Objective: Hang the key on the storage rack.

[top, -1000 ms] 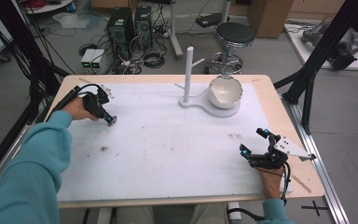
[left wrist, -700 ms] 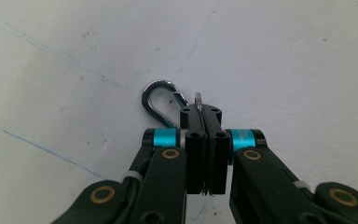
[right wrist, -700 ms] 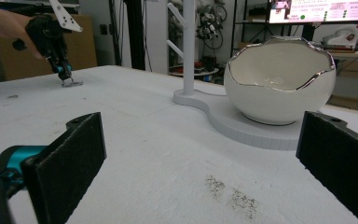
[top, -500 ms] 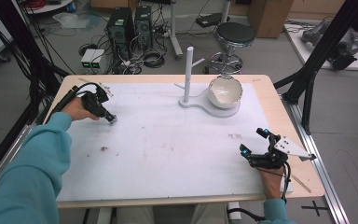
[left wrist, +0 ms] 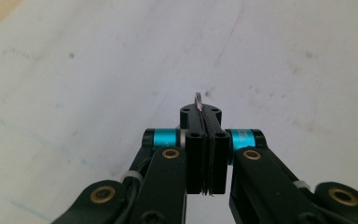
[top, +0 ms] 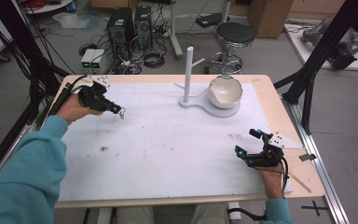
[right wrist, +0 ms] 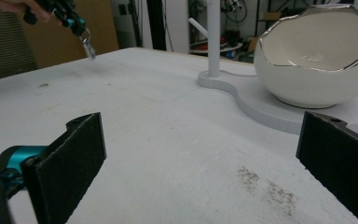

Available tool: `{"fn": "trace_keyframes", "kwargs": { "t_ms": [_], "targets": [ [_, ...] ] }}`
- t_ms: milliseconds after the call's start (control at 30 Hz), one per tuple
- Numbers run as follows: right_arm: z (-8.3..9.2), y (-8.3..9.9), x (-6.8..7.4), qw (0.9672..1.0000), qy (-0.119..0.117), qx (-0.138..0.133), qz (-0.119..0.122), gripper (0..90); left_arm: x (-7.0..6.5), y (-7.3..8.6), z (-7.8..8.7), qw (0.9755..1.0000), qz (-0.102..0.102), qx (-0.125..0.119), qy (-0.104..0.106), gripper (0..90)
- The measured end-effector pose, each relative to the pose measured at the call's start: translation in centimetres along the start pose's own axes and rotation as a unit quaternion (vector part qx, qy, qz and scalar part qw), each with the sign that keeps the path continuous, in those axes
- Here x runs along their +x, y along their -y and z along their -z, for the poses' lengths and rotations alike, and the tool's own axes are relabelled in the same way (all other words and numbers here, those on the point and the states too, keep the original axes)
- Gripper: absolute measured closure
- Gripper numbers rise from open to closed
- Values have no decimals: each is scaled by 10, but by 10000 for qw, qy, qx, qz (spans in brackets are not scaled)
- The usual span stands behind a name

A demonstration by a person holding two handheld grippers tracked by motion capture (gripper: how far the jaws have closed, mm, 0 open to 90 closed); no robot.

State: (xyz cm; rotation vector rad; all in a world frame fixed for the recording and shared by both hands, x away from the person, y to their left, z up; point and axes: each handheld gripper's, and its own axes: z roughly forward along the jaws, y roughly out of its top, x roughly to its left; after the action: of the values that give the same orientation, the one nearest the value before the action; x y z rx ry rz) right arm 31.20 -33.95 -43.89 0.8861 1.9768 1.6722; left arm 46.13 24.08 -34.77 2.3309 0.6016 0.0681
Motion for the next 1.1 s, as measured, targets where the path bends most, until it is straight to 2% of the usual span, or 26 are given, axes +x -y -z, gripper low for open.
{"fn": "trace_keyframes", "kwargs": {
  "t_ms": [33,67,100,133,167,200,233,267,333,367,467,500,600,633,667,733,833,900,933,967,1033,1100],
  "targets": [
    [-2,-3,1,10000,-29,41,-30,6,-3,-3,1,9999,-3,-107,-30,885],
    [-2,-3,1,10000,-29,41,-30,6,-4,-5,2,9998,10,-209,76,885],
    [-5,-11,1,9999,-133,86,61,6,-7,-8,2,9994,3,-329,96,884],
    [-5,-11,1,9999,-133,86,61,6,-10,-10,2,9991,7,-412,101,884],
    [-6,-16,2,9998,-162,117,43,6,-12,-12,2,9987,-18,-472,198,885],
    [-10,-26,2,9993,-315,152,101,6,-15,-15,2,9985,-63,-525,175,884],
    [-10,-26,2,9993,-315,152,101,6,-18,-17,1,9979,-97,-587,249,884],
    [-14,-36,2,9985,-503,142,157,6,-25,-22,0,9968,-185,-719,291,884],
    [-16,-42,1,9979,-588,152,212,6,-28,-25,0,9961,-197,-787,337,884],
    [-22,-55,1,9960,-841,202,242,6,-32,-28,0,9956,-270,-838,336,885],
    [-26,-66,1,9946,-959,202,353,6,-42,-33,1,9929,-325,-1065,418,884],
    [-33,-79,1,9924,-1135,228,409,6,-44,-35,1,9915,-302,-1169,479,884],
    [-38,-88,2,9908,-1259,246,422,6,-52,-38,0,9890,-352,-1307,595,884],
    [-41,-93,2,9898,-1329,240,455,6,-55,-40,-1,9880,-401,-1364,604,884],
    [-49,-103,4,9874,-1456,274,553,6,-58,-42,-2,9866,-434,-1427,656,884],
    [-53,-107,5,9862,-1514,312,587,6,-65,-46,-3,9839,-459,-1566,724,884],
    [-67,-118,7,9821,-1716,380,676,6,-70,-50,-6,9810,-502,-1682,822,884],
    [-76,-124,9,9789,-1901,373,647,6,-74,-51,-7,9789,-500,-1782,868,884],
    [-85,-130,11,9759,-2026,408,697,6,-76,-51,-9,9775,-495,-1832,920,884],
    [-85,-130,11,9759,-2026,408,697,6,-77,-52,-9,9771,-501,-1860,904,884],
    [-94,-136,14,9729,-2146,428,748,6,-81,-52,-12,9746,-501,-1961,963,884],
    [-103,-142,18,9698,-2247,458,836,6,-84,-53,-15,9737,-541,-1979,995,884]
  ]
}}
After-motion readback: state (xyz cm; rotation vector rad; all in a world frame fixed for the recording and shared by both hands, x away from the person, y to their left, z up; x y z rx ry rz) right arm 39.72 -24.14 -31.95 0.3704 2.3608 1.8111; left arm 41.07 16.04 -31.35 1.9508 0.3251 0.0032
